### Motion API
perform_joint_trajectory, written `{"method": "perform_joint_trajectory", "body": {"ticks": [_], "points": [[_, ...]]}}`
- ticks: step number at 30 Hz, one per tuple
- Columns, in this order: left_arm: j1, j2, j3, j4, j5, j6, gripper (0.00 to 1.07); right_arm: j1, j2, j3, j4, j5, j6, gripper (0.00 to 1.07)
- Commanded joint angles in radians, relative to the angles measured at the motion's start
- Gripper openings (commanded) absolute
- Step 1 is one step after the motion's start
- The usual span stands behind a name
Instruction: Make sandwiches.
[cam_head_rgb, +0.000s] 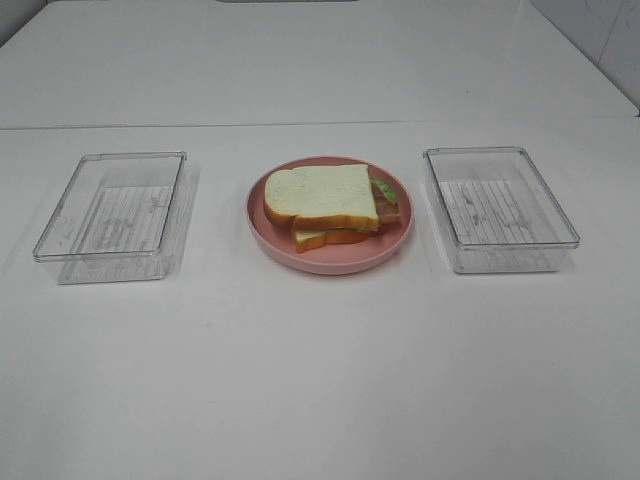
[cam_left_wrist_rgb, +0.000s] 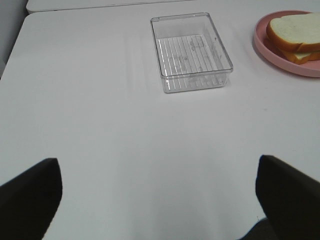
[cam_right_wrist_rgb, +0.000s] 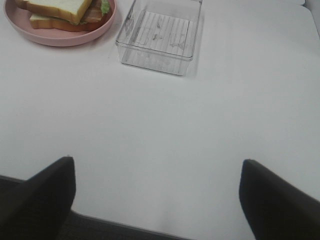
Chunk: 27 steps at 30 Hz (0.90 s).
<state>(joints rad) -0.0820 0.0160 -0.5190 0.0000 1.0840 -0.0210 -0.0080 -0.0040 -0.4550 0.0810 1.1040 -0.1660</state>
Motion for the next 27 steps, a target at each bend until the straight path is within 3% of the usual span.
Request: {"method": "perform_joint_trajectory", "body": {"ticks": [1,8,16,27], "points": [[0.001,0.0,0.002,0.0,-0.011,0.004,1.0,-0.006,-0.033,-0.002,0.003,0.0,-0.011,0.87],[-0.013,-0.001,0.002,0.0,-0.011,0.004,1.0,-0.006,-0.033,-0.002,0.003,0.0,-0.011,0.87],[0.082,-0.043,0.002,0.0,-0.011,0.004,1.0,-0.006,-0.033,-0.002,0.003,0.0,-0.011,0.87],[0.117,-0.041,0.002,0.0,-0.011,0.004,1.0,-0.006,-0.028,-0.002,0.003,0.0,-0.011,0.87]]}}
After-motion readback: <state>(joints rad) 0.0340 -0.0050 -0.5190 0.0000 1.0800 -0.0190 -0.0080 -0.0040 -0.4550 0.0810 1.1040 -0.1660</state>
